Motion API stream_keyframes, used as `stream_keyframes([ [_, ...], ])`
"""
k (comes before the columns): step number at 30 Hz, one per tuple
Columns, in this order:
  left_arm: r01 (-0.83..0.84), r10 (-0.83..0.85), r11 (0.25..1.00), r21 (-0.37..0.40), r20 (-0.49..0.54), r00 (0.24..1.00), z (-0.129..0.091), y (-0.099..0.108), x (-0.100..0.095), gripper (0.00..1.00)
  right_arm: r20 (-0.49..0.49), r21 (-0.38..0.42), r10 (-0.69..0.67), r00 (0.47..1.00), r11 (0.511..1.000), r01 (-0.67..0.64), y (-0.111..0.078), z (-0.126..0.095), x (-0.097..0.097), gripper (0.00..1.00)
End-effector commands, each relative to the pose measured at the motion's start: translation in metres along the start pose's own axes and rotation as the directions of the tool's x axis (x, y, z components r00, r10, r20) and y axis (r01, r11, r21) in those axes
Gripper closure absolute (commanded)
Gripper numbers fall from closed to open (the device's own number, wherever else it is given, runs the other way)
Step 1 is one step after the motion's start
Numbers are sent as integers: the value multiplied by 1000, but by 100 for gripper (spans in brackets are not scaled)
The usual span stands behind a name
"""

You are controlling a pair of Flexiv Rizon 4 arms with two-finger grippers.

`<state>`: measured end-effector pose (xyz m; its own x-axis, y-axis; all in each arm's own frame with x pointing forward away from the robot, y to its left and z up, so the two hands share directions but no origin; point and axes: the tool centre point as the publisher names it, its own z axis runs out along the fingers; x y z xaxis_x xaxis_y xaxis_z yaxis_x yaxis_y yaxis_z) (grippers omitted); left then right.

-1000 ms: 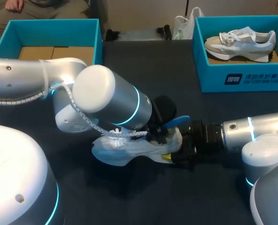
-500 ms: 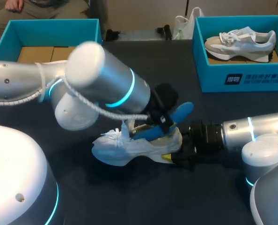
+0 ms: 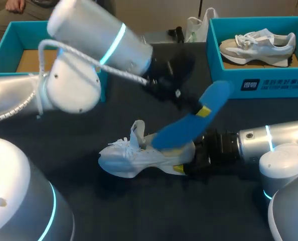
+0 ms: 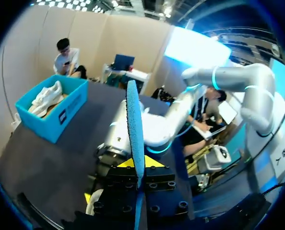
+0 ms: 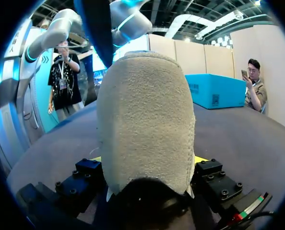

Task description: Take the shoe out of the shoebox, open the shoe tongue, remove and reinsert the insole, then place the shoe into the shoebox

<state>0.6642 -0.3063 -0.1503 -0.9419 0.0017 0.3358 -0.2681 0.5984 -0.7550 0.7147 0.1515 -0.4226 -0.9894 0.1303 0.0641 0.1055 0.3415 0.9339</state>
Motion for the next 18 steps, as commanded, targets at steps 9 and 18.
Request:
stream_keyframes([
  [9, -94, 104, 989, 115, -88, 991, -89, -43, 48, 100, 0, 7, 1, 1000, 1000, -1, 1, 1, 1, 100],
  [18, -94, 104, 989, 115, -88, 991, -89, -43, 48, 100, 0, 7, 1, 1000, 1000, -1, 1, 1, 1, 100],
])
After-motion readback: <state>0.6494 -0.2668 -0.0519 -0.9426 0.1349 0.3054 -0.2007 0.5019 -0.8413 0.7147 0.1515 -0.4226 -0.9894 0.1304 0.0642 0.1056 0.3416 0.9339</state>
